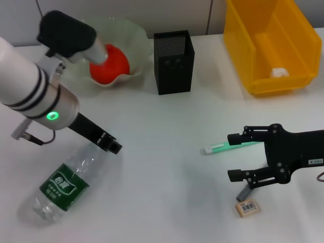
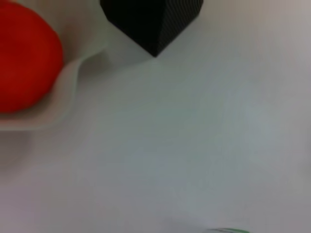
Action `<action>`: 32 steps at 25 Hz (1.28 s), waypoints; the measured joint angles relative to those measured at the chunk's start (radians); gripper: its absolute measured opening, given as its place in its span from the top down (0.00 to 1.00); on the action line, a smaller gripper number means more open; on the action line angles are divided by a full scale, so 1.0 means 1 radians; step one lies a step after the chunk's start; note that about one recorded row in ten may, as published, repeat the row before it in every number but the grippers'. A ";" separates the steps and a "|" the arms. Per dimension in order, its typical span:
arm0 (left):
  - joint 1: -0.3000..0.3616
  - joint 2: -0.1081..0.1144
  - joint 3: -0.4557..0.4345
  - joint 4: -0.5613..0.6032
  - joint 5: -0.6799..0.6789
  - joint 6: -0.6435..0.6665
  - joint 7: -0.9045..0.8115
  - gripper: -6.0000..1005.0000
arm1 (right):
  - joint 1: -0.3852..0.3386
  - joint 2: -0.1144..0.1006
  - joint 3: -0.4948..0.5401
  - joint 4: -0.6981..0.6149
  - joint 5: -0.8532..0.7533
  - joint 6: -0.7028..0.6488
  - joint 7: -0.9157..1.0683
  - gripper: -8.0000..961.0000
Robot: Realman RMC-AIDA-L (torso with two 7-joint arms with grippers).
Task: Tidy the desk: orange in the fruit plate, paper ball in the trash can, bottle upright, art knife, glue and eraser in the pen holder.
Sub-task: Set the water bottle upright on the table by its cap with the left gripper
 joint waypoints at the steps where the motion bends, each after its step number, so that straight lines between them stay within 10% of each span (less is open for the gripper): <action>1: 0.009 0.001 -0.016 0.023 0.001 0.015 0.001 0.56 | 0.000 0.000 0.002 -0.001 0.000 -0.002 0.001 0.12; 32: 0.232 0.006 -0.439 0.652 -0.072 0.281 0.085 0.56 | 0.012 0.002 0.006 -0.032 0.048 -0.021 0.052 0.12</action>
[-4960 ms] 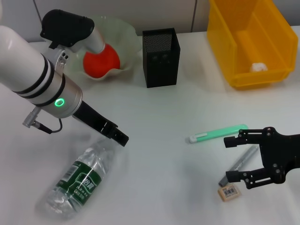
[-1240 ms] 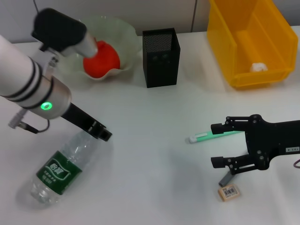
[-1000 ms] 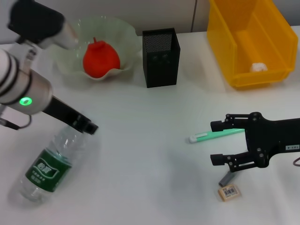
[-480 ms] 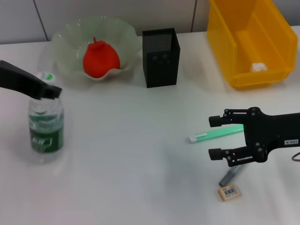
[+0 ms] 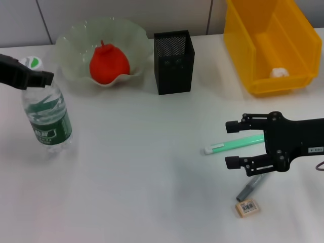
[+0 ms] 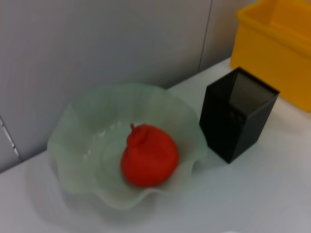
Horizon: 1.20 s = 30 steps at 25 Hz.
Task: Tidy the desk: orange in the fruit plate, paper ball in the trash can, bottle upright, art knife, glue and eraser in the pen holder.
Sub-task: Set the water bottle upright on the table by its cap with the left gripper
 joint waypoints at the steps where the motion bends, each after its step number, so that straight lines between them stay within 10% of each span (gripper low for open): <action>1: 0.000 0.000 0.000 0.000 0.000 0.000 0.000 0.56 | -0.001 0.000 0.000 -0.002 0.002 -0.002 0.001 0.12; 21: 0.335 -0.008 0.056 0.014 -0.395 -0.346 0.292 0.56 | 0.001 0.016 -0.001 -0.021 0.033 -0.016 0.002 0.12; 30: 0.446 -0.009 0.132 -0.182 -0.682 -0.531 0.614 0.56 | 0.000 0.023 -0.005 -0.022 0.033 -0.016 0.002 0.12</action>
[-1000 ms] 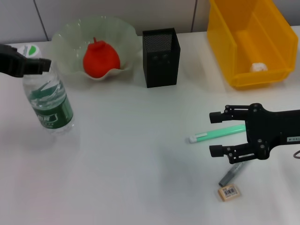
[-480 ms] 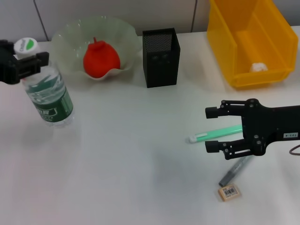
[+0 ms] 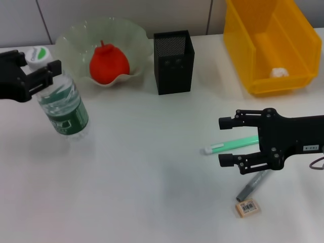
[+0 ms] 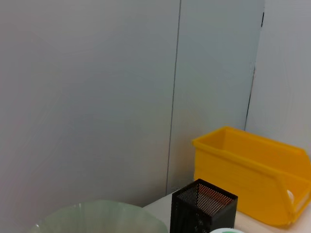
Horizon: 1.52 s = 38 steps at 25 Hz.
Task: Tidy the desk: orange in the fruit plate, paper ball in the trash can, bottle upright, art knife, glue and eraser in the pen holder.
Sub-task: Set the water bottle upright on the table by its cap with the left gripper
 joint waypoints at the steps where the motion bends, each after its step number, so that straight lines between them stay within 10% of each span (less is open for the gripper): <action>1: 0.013 -0.001 0.027 -0.057 -0.051 -0.045 0.075 0.56 | 0.000 0.000 0.000 0.001 0.000 0.000 0.000 0.12; 14: 0.050 -0.001 0.090 -0.272 -0.343 -0.177 0.371 0.56 | 0.003 0.003 0.002 0.013 0.000 0.007 0.001 0.12; 38: 0.037 0.002 0.162 -0.399 -0.363 -0.203 0.471 0.56 | 0.004 0.003 0.003 0.038 0.000 0.013 -0.008 0.12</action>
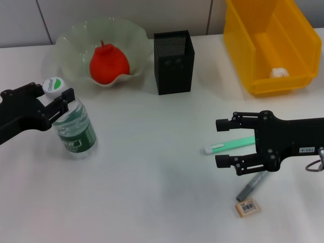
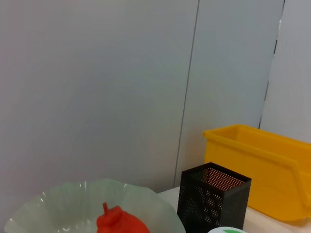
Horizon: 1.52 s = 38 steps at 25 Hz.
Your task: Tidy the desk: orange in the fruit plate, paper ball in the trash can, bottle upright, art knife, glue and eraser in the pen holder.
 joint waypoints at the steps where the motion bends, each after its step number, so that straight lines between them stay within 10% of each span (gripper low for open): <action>1: 0.000 0.001 0.000 0.000 0.000 0.002 0.000 0.56 | 0.000 0.000 -0.001 0.000 0.000 0.000 0.000 0.12; 27: 0.034 0.002 -0.021 0.033 0.004 0.071 -0.001 0.21 | -0.003 0.000 0.000 0.004 0.000 -0.007 -0.003 0.12; 38: 0.051 0.009 -0.473 -0.207 -0.025 0.634 0.144 0.21 | -0.010 0.000 0.025 0.002 0.002 -0.011 -0.003 0.12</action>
